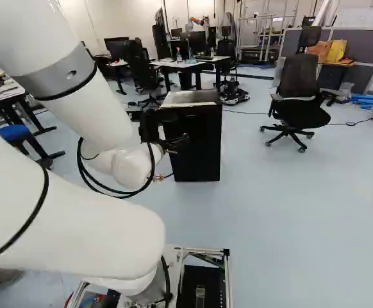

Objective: Grab a drink from the fridge

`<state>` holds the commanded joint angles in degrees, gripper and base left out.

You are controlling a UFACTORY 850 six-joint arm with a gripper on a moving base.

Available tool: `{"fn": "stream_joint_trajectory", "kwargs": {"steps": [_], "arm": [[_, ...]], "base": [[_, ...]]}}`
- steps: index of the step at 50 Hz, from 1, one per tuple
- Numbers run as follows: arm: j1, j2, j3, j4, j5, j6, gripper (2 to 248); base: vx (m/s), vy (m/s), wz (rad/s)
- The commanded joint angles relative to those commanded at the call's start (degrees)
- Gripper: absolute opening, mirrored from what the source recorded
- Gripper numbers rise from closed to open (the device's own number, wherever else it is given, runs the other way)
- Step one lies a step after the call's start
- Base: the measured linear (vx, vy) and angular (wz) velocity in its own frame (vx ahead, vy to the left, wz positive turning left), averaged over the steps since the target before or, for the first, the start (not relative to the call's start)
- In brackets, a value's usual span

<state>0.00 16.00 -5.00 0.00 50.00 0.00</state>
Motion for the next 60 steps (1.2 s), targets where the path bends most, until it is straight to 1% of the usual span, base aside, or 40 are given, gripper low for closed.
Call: {"fn": "stream_joint_trajectory", "kwargs": {"steps": [46,60], "arm": [[0.0,0.0,0.0,0.0,0.0,0.0,247],[0.0,0.0,0.0,0.0,0.0,0.0,247]], "base": [[0.078,-0.001,-0.012],[0.067,0.025,-0.008]]}}
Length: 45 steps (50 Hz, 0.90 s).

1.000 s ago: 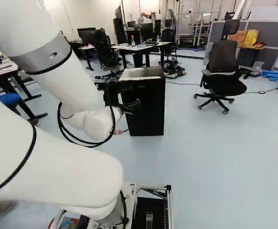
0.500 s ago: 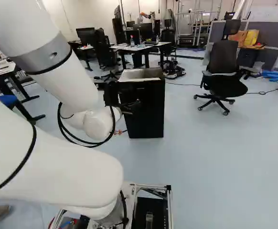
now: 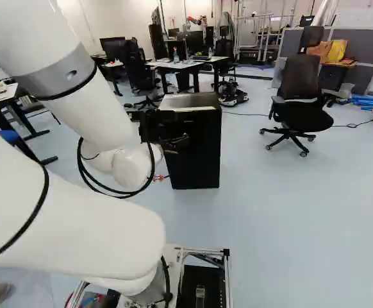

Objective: Grab a drink from the fridge

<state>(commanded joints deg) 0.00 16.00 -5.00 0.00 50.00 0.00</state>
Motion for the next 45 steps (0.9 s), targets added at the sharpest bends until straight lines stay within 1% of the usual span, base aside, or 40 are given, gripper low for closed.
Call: {"fn": "stream_joint_trajectory", "kwargs": {"steps": [45], "arm": [[0.0,0.0,0.0,0.0,0.0,0.0,247]], "base": [[0.075,0.039,-0.014]]}}
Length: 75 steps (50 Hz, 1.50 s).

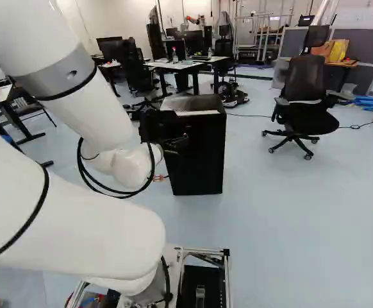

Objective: Grab a drink from the fridge

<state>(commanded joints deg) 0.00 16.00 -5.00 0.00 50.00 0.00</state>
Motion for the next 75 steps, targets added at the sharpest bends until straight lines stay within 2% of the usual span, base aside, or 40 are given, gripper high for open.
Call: {"fn": "stream_joint_trajectory", "kwargs": {"steps": [75], "arm": [[0.0,0.0,0.0,0.0,0.0,0.0,247]], "base": [[0.052,0.068,0.001]]}}
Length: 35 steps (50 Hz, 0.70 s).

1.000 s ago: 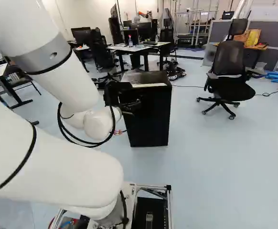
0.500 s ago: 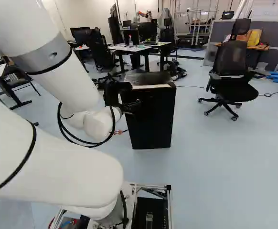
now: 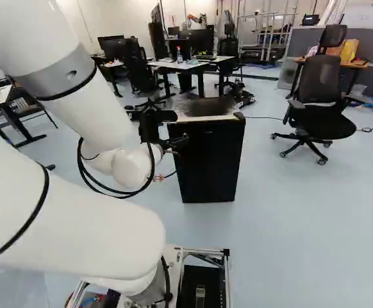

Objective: Grab a drink from the fridge

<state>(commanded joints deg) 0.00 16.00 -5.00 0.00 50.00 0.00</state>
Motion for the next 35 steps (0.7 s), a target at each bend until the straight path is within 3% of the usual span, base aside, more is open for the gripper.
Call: {"fn": "stream_joint_trajectory", "kwargs": {"steps": [26,35], "arm": [[0.09,-0.03,-0.02,0.02,0.0,0.0,247],[1.2,-0.74,-0.62,2.17,0.33,0.0,247]], "base": [[0.006,0.009,-0.001],[0.0,0.0,0.0]]}}
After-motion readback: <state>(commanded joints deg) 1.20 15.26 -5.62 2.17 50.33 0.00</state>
